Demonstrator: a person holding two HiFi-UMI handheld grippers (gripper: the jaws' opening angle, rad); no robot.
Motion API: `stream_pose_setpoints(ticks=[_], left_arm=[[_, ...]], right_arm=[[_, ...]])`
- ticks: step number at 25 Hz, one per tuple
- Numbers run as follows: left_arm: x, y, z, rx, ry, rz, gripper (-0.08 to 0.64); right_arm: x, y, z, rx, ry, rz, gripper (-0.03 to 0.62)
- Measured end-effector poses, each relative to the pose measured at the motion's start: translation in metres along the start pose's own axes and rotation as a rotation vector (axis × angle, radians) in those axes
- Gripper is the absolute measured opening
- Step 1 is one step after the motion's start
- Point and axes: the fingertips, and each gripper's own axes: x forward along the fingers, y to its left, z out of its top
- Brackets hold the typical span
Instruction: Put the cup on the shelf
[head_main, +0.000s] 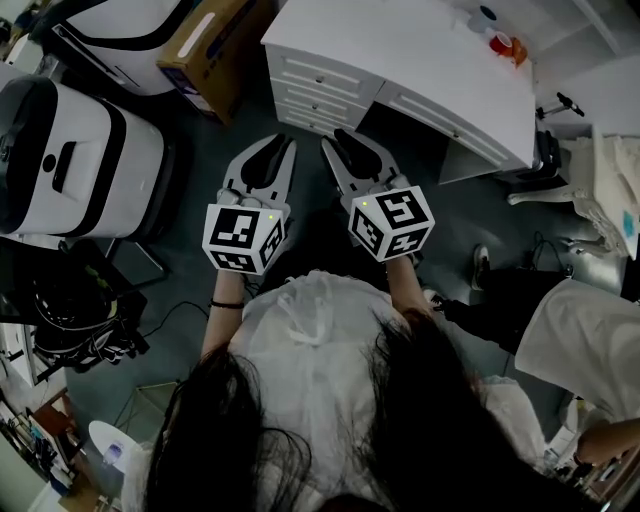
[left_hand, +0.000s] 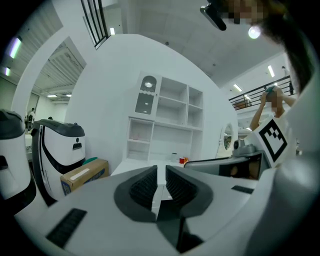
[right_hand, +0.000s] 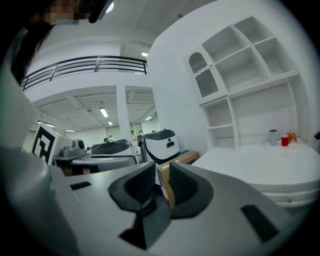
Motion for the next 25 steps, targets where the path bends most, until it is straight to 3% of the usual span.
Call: stream_pose_setpoints(ticks=[9, 25], left_arm=[[-0.029, -0.005, 0.001, 0.006, -0.020, -0.007, 0.061], [-0.027, -0.019, 0.009, 0.010, -0.057, -0.022, 0.061]], right_arm=[[-0.011, 0.028, -0.007, -0.021, 0.005, 0.007, 0.097], [-0.024, 0.024, -0.006, -0.060, 0.006, -0.008, 0.095]])
